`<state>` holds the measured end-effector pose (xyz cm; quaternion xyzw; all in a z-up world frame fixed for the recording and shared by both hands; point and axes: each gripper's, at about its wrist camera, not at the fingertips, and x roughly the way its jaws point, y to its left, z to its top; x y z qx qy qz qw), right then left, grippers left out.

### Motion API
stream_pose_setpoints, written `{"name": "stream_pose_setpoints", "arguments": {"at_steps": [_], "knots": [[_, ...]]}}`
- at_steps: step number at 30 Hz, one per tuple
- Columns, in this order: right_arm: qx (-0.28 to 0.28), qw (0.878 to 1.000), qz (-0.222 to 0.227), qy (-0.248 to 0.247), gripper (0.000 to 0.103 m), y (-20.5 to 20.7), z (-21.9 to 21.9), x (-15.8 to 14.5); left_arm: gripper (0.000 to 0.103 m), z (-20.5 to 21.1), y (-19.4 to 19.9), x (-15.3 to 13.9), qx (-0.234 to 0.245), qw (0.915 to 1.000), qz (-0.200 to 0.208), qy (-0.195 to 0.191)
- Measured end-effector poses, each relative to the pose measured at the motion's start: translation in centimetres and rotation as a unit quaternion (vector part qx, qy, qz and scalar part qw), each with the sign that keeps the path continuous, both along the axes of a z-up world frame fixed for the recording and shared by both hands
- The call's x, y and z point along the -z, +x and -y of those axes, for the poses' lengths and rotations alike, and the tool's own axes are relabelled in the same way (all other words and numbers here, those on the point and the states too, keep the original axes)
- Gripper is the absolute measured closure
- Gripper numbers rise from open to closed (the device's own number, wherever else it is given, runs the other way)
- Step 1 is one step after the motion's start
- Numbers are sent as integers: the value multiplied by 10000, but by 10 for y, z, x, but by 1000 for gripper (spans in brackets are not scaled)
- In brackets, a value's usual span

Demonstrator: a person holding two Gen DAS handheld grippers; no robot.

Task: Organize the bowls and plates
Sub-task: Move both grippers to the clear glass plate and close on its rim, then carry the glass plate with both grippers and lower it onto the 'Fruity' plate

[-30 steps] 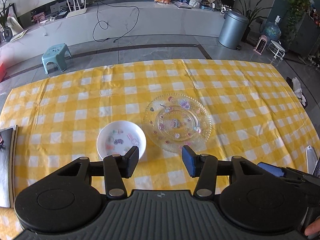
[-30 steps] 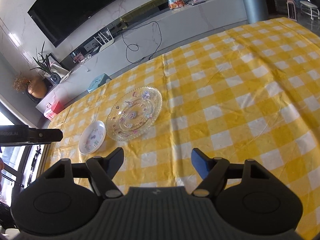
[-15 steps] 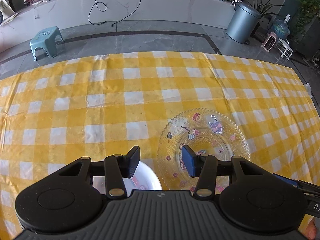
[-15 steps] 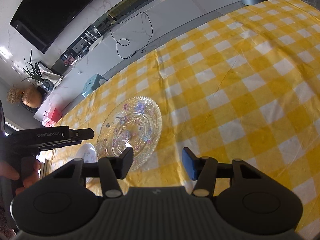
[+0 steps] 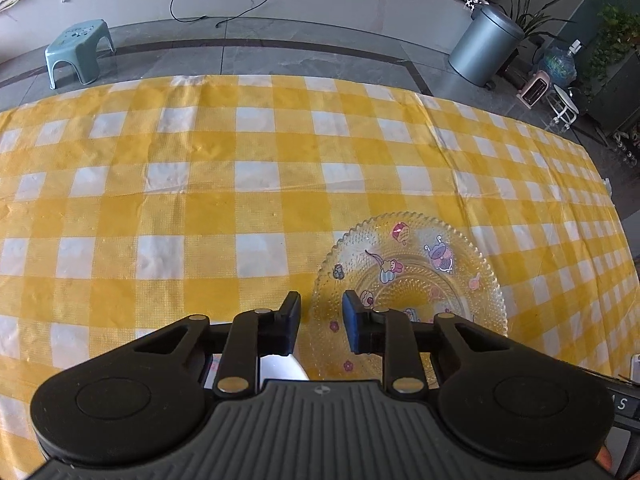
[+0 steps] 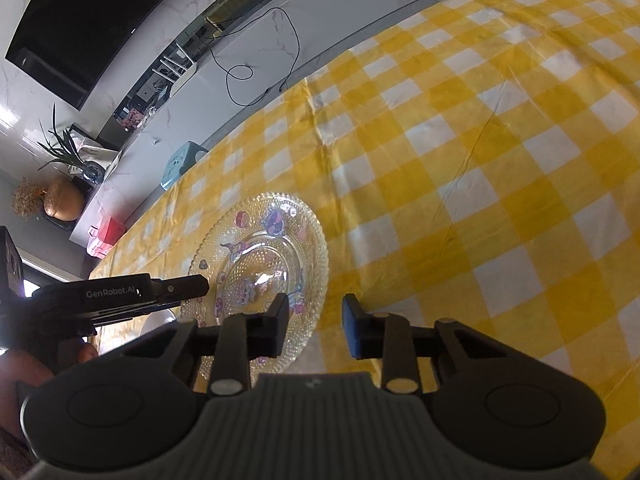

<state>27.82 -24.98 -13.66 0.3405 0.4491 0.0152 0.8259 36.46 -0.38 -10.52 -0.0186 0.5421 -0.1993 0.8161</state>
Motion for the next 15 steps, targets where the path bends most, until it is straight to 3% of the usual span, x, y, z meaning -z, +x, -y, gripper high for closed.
{"name": "stream_pose_setpoints", "arguments": {"at_steps": [6, 15], "knots": [[78, 9999, -30, 133, 97, 2, 3, 6, 86, 3, -4, -4, 76, 9999, 102, 82], [91, 9998, -63, 164, 97, -8, 10, -3, 92, 12, -20, -20, 175, 9996, 119, 211]]}}
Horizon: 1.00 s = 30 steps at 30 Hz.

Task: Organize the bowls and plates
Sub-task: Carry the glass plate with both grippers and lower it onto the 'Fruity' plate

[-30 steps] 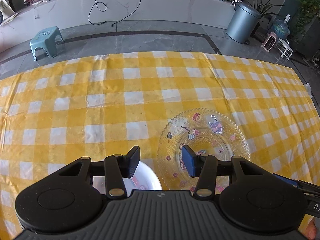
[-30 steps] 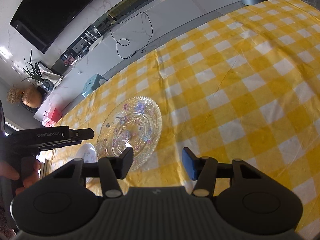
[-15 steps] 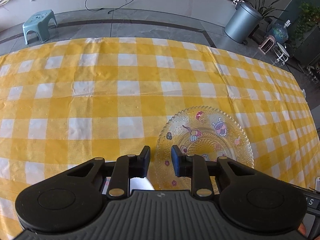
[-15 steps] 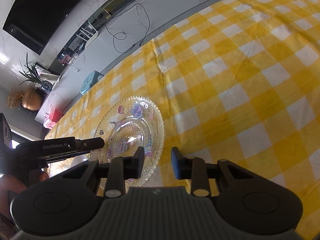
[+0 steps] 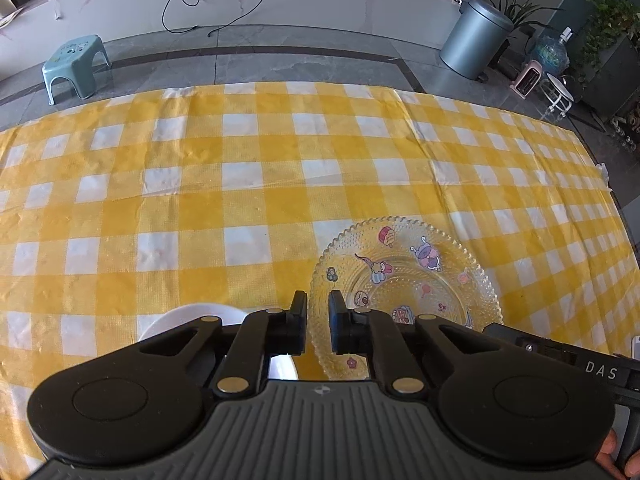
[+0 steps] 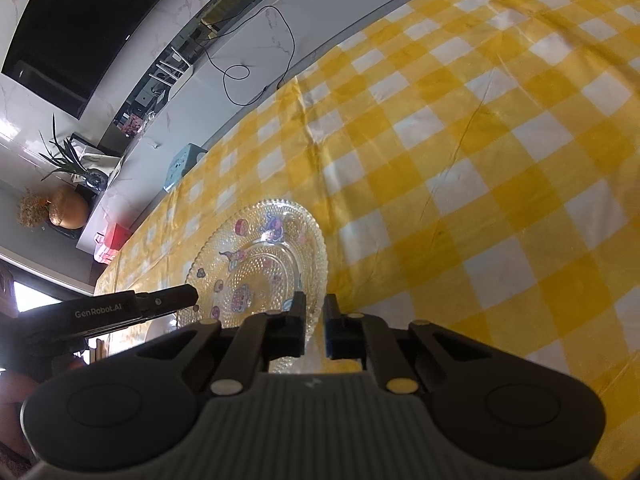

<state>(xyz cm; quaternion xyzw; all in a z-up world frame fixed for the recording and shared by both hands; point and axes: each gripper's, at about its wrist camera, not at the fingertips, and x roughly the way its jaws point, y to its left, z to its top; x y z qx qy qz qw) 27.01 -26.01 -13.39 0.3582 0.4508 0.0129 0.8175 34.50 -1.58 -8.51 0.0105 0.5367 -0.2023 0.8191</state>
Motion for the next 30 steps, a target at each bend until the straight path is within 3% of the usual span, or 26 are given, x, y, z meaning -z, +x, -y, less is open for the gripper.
{"name": "stream_pose_setpoints", "arguments": {"at_steps": [16, 30], "knots": [[-41, 10000, 48, 9, 96, -92, 23, -32, 92, 22, -90, -42, 50, 9999, -84, 40], [17, 9998, 45, -197, 97, -192, 47, -34, 92, 38, -215, -29, -544, 9984, -48, -142]]}}
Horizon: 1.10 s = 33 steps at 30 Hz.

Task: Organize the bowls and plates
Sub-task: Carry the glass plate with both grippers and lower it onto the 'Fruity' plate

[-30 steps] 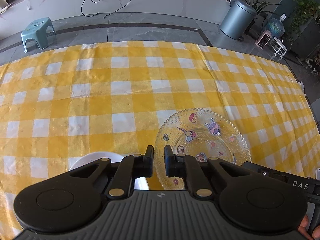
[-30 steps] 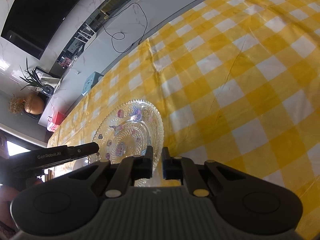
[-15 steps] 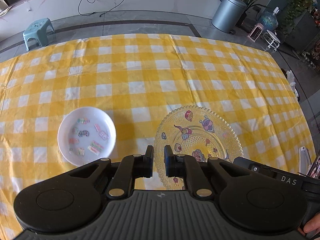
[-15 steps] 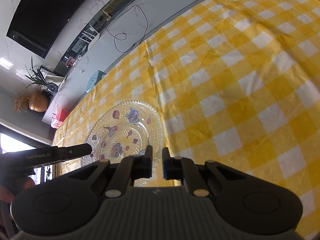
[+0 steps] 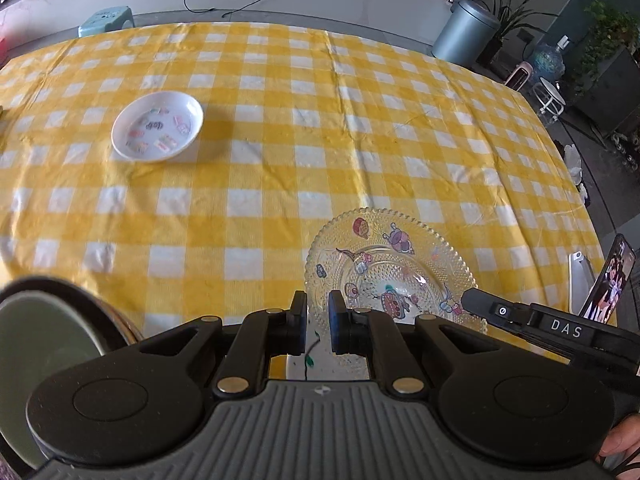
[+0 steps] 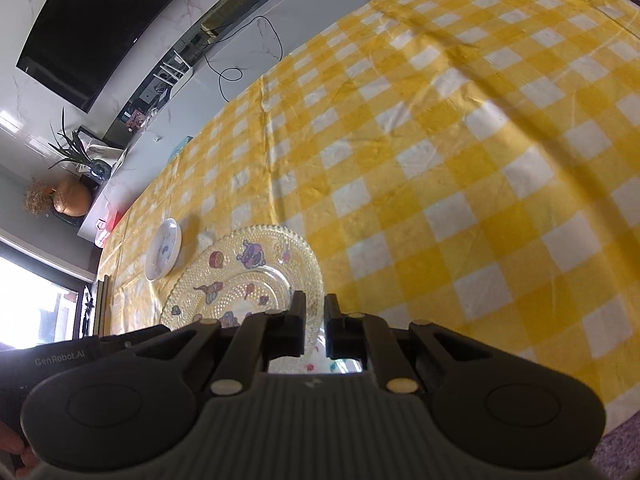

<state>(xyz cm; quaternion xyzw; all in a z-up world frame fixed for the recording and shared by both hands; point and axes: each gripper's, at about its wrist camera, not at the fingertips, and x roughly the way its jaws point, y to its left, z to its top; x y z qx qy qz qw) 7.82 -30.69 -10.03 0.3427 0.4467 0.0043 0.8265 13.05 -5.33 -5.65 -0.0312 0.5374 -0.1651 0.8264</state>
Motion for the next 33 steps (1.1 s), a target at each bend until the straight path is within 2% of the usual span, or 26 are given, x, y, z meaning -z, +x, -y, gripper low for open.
{"name": "stream_pose_setpoints", "arguments": {"at_steps": [5, 9, 18, 33], "knots": [[35, 9999, 0, -150, 97, -25, -1, 4, 92, -1, -30, 13, -228, 9996, 93, -128], [118, 9998, 14, -163, 97, -33, -3, 8, 92, -1, -45, 16, -314, 9991, 270, -84], [-6, 9980, 146, -608, 97, -38, -24, 6, 92, -10, -59, 28, -553, 9978, 352, -89], [-228, 9873, 221, -1555, 95, -40, -49, 8, 92, -10, -69, 35, -461, 9976, 526, 11]]}}
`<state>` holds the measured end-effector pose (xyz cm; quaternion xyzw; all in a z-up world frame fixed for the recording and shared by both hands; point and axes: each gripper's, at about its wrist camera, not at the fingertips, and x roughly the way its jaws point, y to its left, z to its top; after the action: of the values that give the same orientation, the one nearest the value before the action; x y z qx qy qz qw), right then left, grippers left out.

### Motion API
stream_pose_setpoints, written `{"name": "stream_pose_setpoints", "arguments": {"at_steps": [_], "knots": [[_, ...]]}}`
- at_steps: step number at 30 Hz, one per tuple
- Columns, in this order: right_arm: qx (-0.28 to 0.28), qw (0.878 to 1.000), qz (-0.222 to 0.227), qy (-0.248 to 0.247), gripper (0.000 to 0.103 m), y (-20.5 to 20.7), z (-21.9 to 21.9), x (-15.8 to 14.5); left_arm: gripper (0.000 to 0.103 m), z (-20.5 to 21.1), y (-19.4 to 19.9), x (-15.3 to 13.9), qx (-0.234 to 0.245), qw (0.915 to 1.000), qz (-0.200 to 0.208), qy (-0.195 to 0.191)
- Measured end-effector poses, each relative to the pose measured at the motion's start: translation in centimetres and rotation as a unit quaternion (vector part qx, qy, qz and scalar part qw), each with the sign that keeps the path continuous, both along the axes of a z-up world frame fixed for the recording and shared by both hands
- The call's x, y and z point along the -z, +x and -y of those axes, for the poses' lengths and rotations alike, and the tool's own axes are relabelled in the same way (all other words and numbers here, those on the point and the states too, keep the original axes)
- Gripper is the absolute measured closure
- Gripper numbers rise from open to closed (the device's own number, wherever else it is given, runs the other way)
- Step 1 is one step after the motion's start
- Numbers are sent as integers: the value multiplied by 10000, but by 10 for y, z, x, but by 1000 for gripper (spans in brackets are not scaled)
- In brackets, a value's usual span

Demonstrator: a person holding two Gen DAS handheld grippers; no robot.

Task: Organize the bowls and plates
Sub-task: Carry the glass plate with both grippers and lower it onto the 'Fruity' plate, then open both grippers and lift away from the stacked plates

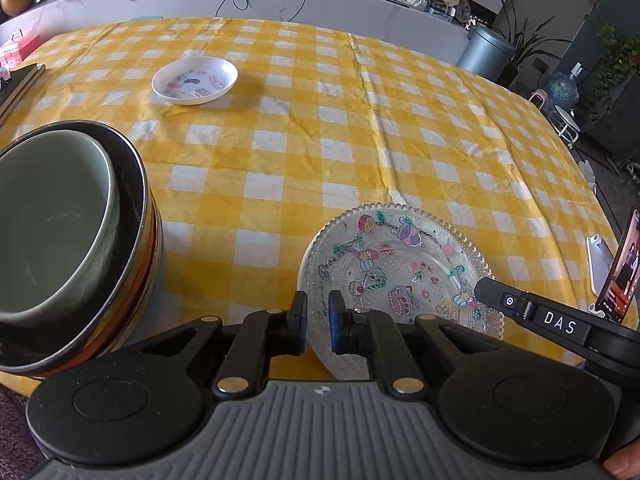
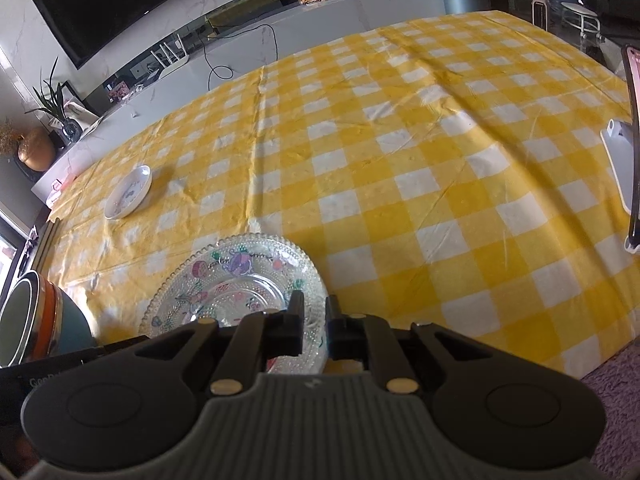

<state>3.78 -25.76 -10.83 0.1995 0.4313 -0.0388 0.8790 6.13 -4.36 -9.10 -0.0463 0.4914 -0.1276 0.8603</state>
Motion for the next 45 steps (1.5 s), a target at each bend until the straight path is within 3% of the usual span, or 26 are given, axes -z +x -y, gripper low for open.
{"name": "stream_pose_setpoints", "arguments": {"at_steps": [19, 24, 27, 33, 39, 45], "knots": [[-161, 9983, 38, -550, 94, -2, -14, 1, 92, 7, -5, 1, 137, 9993, 191, 274], [-169, 9978, 110, -628, 90, -3, -16, -3, 86, 7, -6, -5, 168, 9989, 333, 289], [-161, 9973, 210, -680, 72, -6, -16, -8, 81, 7, -7, -8, 179, 9990, 292, 276], [-186, 9965, 315, -747, 56, -8, -19, -16, 69, 3, -7, -15, 244, 9991, 214, 257], [-248, 9975, 293, -595, 40, -4, -25, -24, 64, -3, -5, -25, 283, 9992, 119, 254], [-399, 9944, 328, -921, 28, 6, -41, -37, 59, -18, 1, -40, 240, 9995, 77, 163]]}}
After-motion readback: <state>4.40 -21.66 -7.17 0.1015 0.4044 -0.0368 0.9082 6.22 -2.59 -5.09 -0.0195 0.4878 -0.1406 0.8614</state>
